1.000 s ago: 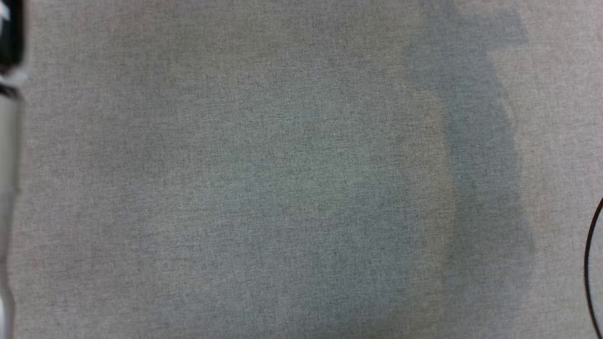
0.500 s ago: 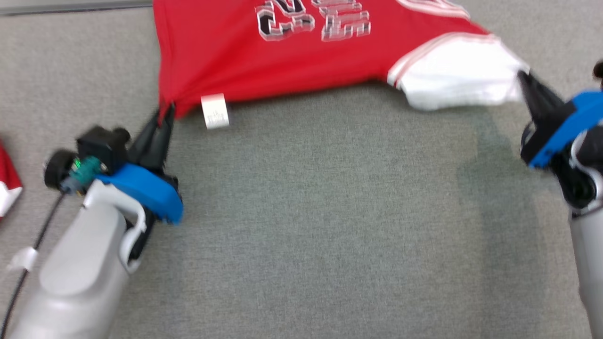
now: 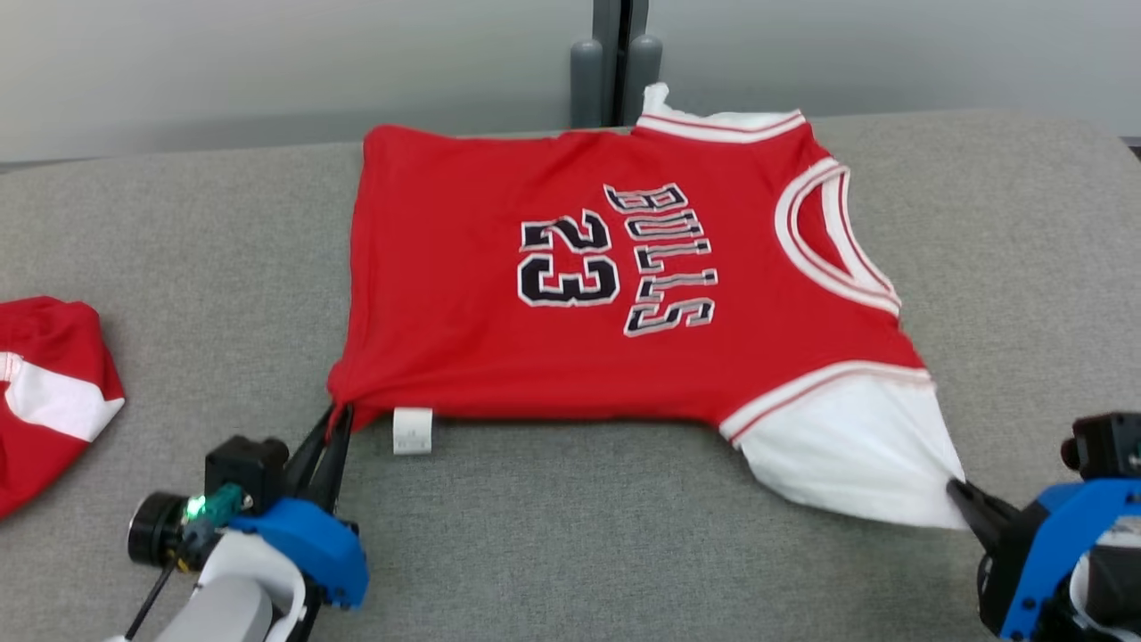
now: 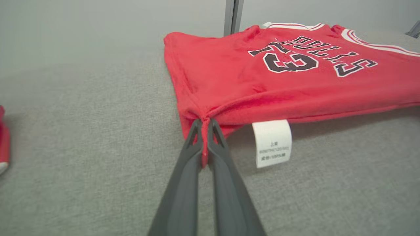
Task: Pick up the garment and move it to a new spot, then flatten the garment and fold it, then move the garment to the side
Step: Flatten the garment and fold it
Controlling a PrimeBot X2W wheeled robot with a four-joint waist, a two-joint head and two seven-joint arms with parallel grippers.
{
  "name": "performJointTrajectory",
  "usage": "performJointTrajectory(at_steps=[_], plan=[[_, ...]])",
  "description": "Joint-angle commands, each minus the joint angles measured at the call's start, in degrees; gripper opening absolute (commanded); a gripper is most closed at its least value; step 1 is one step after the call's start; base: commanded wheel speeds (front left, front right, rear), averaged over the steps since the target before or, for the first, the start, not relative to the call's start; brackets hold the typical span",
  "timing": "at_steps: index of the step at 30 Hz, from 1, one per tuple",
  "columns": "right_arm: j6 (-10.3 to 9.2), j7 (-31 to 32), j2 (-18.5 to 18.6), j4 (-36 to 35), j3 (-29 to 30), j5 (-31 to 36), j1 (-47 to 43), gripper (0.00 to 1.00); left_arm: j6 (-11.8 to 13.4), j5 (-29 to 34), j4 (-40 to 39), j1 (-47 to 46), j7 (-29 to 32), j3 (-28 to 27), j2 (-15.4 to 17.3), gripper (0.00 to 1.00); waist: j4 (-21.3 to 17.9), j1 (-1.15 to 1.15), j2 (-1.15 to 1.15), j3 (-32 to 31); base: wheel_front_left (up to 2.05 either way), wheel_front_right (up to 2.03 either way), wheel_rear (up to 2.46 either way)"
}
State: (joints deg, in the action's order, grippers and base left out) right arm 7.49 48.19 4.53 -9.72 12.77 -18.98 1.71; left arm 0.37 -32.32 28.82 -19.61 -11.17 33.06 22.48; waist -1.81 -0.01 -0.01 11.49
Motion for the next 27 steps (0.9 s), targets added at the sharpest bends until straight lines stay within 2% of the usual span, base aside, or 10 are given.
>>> performJointTrajectory(at_steps=[1, 6, 13, 19, 27], plan=[[0.01, 1.3, -0.6, -2.7, 0.6, 0.9, -2.3, 0.00, 1.0, -0.2, -1.0, 2.2, 0.8, 0.2, 0.9, 0.00, -0.6, 0.01, 0.01, -0.9, 0.00, 0.00, 0.00], [0.01, 2.7, -1.5, -5.9, 1.6, 1.8, -6.4, 0.00, 4.2, -1.7, -5.6, 9.5, 4.5, 0.6, 2.2, 0.00, -1.4, 0.01, 0.01, -2.3, 0.00, 0.00, 0.00], [0.01, 1.7, -1.6, -3.9, 3.2, 0.0, -10.4, 0.00, 8.2, -2.5, -14.6, 16.8, 8.2, 1.0, 4.6, 0.00, -0.2, 0.01, 0.01, -3.2, 0.00, 0.00, 0.00], [0.02, -2.0, -1.6, -3.5, 2.7, -0.2, -9.2, 0.00, 9.3, -2.6, -19.4, 17.2, 10.2, 0.9, 5.9, 0.00, 0.6, 0.01, 0.01, -2.9, 0.00, 0.00, 0.00], [0.02, -5.5, -1.6, -6.0, 0.7, -0.5, -1.7, 0.00, 8.4, -2.6, -24.5, 12.3, 13.8, 0.9, 6.8, 0.00, 1.1, 0.01, 0.01, -1.3, 0.00, 0.00, 0.00]])
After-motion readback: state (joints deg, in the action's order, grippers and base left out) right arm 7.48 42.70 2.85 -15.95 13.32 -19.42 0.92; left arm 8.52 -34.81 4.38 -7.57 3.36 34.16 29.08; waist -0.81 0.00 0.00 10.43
